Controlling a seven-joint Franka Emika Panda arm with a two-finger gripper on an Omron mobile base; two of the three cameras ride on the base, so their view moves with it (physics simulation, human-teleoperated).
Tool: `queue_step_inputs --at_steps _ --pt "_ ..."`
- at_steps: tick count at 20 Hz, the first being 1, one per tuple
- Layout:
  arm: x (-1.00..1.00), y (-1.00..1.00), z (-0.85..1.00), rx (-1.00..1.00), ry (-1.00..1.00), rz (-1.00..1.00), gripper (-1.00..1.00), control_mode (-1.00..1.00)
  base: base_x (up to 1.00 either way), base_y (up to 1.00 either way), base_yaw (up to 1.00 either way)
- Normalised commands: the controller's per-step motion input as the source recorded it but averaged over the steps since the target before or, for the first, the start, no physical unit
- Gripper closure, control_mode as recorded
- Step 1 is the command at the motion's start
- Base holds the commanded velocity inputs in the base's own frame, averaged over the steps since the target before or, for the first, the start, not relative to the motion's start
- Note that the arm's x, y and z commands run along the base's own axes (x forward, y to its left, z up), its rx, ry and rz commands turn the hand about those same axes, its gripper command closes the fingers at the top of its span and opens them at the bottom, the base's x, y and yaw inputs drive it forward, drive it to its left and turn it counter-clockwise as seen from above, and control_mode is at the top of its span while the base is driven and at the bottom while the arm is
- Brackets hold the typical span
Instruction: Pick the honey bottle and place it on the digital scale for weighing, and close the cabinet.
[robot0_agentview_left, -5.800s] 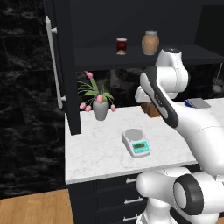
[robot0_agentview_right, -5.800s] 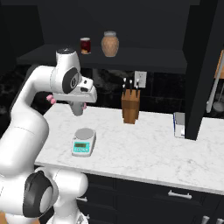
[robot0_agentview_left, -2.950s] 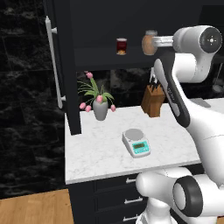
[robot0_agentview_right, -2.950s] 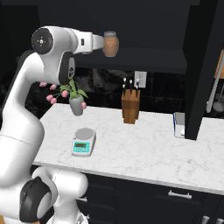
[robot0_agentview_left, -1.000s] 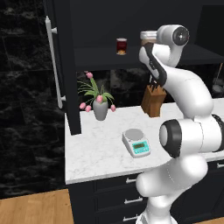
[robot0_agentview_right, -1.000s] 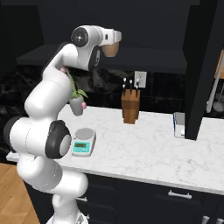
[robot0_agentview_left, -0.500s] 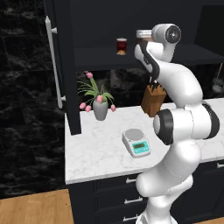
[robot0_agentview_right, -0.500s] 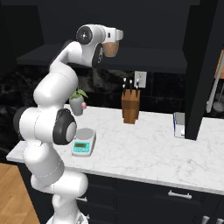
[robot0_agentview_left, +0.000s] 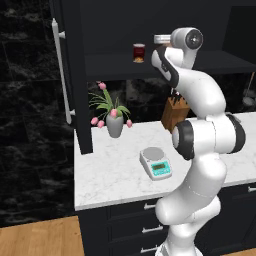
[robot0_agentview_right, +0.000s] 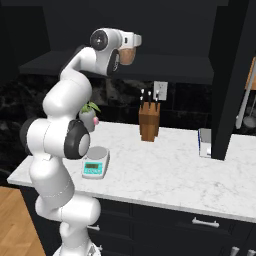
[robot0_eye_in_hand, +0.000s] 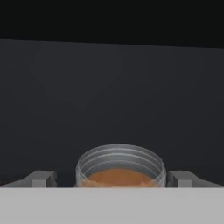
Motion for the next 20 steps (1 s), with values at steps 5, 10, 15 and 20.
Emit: queue_step_inputs --at_steps 5,10,15,20 --pt "0.13 0.00 -0.17 0.00 0.00 0.00 -1.00 -1.00 0.00 0.00 0.00" --pt "0.21 -0.11 -0.03 0.00 0.00 0.00 -1.00 -1.00 0.00 0.00 0.00" --pt "0.18 -0.09 -0.11 0.00 0.00 0.00 1.00 -1.00 0.00 0.00 0.00" --pt "0.07 -0.08 -0.20 0.00 0.01 0.00 1.00 -1.00 0.00 0.00 0.00"
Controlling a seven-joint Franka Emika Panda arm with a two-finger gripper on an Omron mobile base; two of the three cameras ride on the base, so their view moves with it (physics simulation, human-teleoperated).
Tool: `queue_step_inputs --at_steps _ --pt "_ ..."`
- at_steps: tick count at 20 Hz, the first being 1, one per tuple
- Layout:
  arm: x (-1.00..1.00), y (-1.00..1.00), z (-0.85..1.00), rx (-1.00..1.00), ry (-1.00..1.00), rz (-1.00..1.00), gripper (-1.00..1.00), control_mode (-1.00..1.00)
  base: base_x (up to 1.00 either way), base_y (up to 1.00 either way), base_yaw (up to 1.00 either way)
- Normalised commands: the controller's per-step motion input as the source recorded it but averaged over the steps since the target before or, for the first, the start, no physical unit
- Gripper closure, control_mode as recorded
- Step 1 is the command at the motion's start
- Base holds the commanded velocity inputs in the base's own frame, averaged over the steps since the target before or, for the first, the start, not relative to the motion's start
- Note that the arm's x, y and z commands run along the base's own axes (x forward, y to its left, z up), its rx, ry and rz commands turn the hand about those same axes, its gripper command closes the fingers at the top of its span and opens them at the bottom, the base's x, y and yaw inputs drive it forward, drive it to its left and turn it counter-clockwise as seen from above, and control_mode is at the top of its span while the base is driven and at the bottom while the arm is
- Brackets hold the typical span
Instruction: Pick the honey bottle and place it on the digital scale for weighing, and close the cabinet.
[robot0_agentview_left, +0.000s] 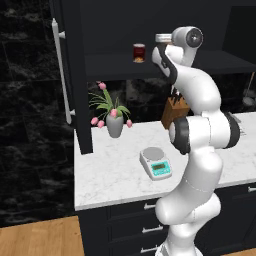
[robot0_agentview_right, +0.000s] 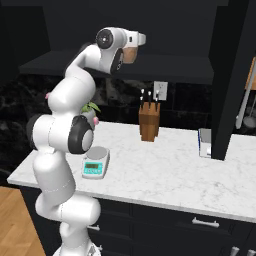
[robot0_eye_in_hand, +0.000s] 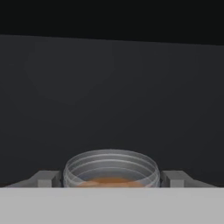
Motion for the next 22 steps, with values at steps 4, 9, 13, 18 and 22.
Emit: queue_step_inputs --at_steps 4,9,13,18,22 --pt "-0.37 -0.09 -0.06 0.02 -0.02 0.00 1.00 -1.00 0.00 0.00 0.00" --pt "-1.00 0.00 0.00 0.07 -0.13 0.00 1.00 -1.00 0.00 0.00 0.00" --pt "-1.00 0.00 0.00 0.01 -0.20 0.00 1.00 -1.00 0.00 0.00 0.00" --pt "-1.00 0.00 0.00 0.02 -0.19 0.00 1.00 -1.00 0.00 0.00 0.00" --pt "-1.00 0.00 0.11 0.01 -0.03 0.00 1.00 -1.00 0.00 0.00 0.00"
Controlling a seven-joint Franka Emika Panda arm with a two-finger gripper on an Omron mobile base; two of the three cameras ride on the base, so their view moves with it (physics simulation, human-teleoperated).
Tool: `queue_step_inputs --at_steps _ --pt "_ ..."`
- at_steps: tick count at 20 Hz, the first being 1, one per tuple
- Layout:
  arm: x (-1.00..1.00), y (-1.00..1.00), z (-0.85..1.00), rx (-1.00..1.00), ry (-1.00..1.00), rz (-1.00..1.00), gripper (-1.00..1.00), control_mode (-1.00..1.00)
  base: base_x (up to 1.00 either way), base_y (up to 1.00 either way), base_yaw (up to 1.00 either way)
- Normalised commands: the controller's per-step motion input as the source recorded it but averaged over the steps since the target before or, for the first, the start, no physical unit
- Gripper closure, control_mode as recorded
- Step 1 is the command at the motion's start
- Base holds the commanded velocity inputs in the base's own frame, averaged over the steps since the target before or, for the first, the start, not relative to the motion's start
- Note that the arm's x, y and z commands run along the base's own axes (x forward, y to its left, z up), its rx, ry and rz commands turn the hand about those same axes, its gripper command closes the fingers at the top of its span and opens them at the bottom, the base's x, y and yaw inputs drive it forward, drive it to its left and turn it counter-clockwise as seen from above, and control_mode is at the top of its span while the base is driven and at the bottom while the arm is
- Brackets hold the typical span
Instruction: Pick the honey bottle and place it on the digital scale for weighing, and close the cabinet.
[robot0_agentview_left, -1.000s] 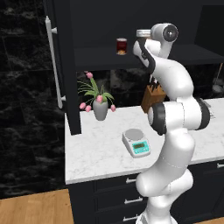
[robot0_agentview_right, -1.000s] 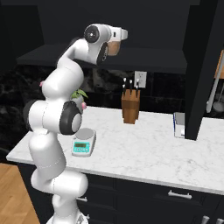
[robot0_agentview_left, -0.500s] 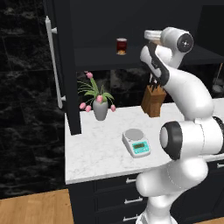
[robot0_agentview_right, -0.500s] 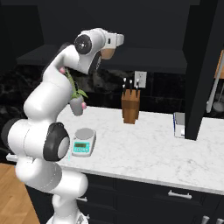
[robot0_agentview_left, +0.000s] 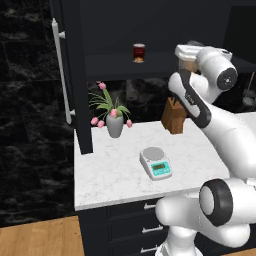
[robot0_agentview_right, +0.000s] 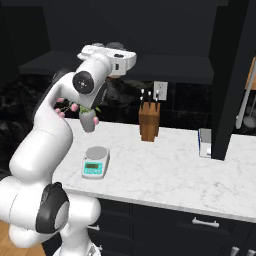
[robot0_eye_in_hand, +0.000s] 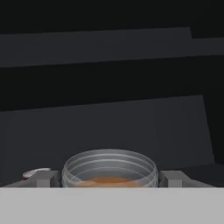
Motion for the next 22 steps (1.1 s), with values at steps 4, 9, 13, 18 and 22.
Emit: queue_step_inputs --at_steps 4,9,13,18,22 --pt "-1.00 0.00 0.15 0.00 0.27 0.11 1.00 -1.00 0.00 0.00 0.00" --pt "-1.00 0.00 -0.08 -0.04 0.39 0.28 1.00 -1.00 0.00 0.00 0.00" --pt "-0.86 0.35 -0.50 0.00 0.18 0.25 1.00 -1.00 0.00 0.00 0.00" --pt "-0.23 0.36 -0.95 0.00 0.02 0.37 1.00 -1.00 0.00 0.00 0.00" --pt "0.02 0.49 -0.98 -0.04 0.00 0.41 1.00 -1.00 0.00 0.00 0.00"
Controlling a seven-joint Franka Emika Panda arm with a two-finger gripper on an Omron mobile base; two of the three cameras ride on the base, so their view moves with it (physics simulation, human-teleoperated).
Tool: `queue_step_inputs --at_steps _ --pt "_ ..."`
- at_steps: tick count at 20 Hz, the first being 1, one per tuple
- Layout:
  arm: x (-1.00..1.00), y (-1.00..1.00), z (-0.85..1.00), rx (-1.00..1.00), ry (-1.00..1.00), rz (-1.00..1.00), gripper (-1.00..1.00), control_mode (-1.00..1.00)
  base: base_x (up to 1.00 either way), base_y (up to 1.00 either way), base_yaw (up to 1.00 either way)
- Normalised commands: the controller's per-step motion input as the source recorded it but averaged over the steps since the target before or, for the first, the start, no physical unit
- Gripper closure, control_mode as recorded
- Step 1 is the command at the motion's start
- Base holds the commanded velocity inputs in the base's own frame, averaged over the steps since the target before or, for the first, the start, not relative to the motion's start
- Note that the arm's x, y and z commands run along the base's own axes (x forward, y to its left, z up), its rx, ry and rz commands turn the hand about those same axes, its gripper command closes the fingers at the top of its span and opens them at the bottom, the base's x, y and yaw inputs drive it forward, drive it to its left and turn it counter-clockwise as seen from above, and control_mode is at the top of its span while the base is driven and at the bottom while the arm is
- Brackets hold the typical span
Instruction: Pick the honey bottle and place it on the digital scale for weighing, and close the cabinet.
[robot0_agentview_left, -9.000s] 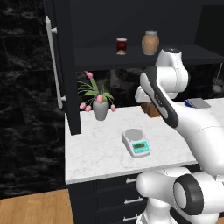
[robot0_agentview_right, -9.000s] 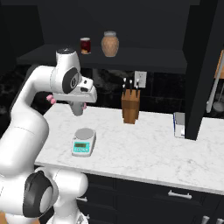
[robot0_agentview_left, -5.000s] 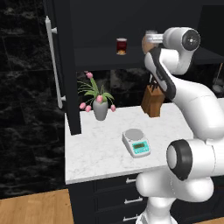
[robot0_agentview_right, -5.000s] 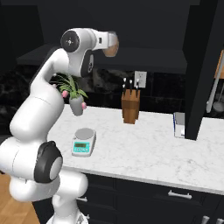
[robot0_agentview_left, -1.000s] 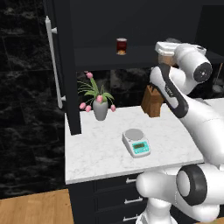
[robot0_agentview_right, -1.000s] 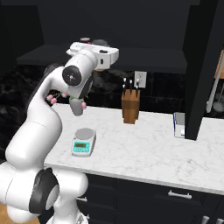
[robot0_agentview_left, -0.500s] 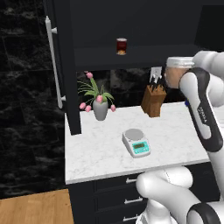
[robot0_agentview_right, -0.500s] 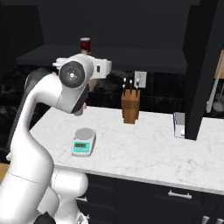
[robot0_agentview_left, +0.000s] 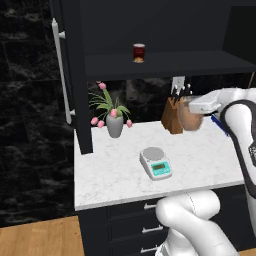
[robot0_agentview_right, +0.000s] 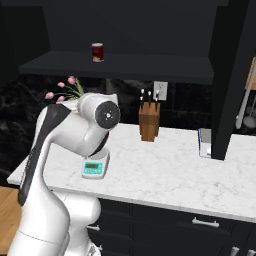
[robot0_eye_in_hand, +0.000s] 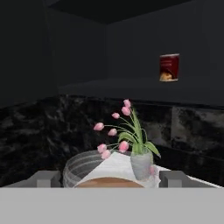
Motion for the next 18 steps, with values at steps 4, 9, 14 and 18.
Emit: queue_step_inputs --at_steps 4,9,14,18 --pt "0.36 0.31 -0.89 -0.07 0.04 0.46 1.00 -1.00 0.00 0.00 0.00" --pt "0.58 0.01 -0.61 0.01 0.00 0.47 1.00 -1.00 0.00 0.00 0.00" --pt "0.48 0.00 -0.47 0.03 -0.01 0.35 1.00 -1.00 0.00 0.00 0.00" --pt "0.37 0.00 -0.36 0.09 0.00 0.25 1.00 -1.00 0.00 0.00 0.00"
